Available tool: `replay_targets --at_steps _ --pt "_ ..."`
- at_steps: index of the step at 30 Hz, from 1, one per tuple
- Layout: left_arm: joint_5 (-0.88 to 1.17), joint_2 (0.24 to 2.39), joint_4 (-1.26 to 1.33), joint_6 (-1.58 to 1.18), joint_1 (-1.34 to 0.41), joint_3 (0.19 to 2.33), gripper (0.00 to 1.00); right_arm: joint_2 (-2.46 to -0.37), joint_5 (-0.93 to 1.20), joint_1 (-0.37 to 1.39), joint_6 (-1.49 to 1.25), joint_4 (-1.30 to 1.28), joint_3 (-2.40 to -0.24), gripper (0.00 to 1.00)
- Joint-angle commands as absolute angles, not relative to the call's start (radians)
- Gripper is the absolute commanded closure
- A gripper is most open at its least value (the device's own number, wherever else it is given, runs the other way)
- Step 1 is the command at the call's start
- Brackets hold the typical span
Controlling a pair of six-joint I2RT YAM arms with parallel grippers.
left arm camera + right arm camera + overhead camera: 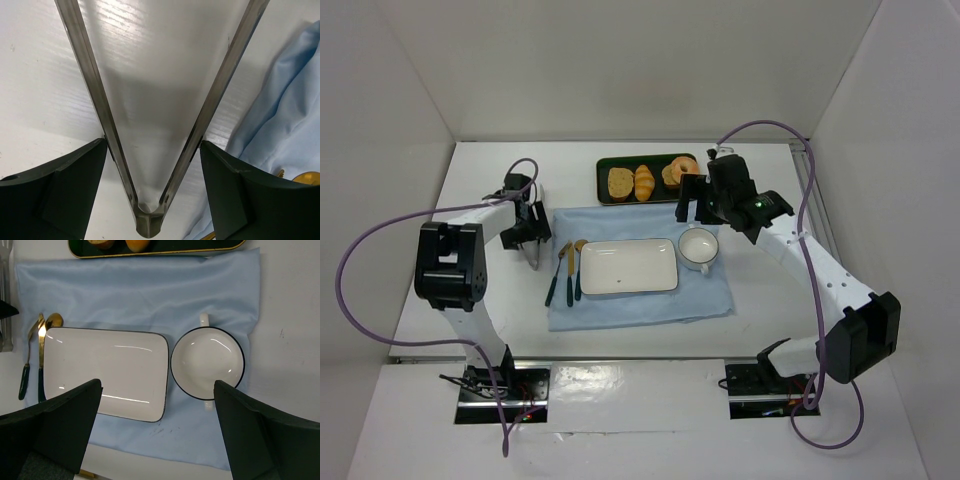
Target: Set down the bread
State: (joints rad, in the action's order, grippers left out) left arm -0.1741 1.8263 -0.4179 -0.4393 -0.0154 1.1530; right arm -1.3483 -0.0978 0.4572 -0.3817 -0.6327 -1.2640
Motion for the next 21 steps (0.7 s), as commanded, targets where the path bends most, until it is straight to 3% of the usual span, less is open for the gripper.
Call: replay_targets --at_steps 1,9,17,21 --pt "-0.143 1.874 -0.41 -0.419 -0.003 1.172 0.12 -1.312 -0.097 0.449 -0.368 -0.583 -1.299 0.0" --pt "-0.124 1.894 -0.4 -0.41 -0.003 1.181 0.18 -1.312 -0.086 0.43 -0.359 -0.583 -1.308 0.0" --pt "-0.095 1.885 -0.4 -0.4 0.015 1.181 0.34 -1.312 -0.077 0.42 -0.359 -0.583 -1.308 0.0" --pt "-0.084 1.832 -0.4 -0.4 0.015 1.181 0.34 -1.312 -0.067 0.42 -0.359 -0.583 -1.299 0.0"
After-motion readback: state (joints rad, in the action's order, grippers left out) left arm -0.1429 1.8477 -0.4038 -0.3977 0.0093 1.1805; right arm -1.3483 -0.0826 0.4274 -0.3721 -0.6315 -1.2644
